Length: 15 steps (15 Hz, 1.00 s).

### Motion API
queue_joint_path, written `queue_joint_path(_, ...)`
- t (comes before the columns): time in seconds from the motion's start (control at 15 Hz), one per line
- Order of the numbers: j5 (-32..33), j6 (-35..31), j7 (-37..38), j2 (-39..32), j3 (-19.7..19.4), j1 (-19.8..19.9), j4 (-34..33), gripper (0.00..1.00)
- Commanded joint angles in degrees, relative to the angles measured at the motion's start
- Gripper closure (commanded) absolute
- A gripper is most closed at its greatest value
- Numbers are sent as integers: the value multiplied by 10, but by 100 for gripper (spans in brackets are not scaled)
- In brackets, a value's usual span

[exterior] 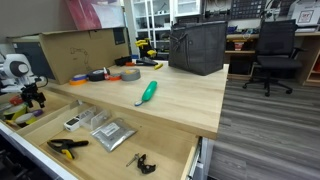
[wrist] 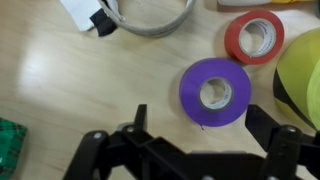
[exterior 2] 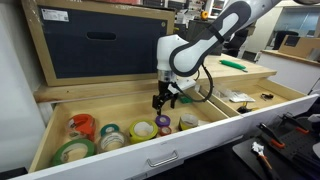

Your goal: Put the purple masking tape in the open drawer.

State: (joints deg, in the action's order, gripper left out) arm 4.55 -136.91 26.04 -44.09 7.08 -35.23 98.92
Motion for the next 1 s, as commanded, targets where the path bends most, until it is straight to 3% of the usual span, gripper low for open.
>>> queue_joint_path(0.0,5,10,-18,52,-1,8,39,0)
queue_joint_path(0.93,-6,40,-42,161,12,85,134,0)
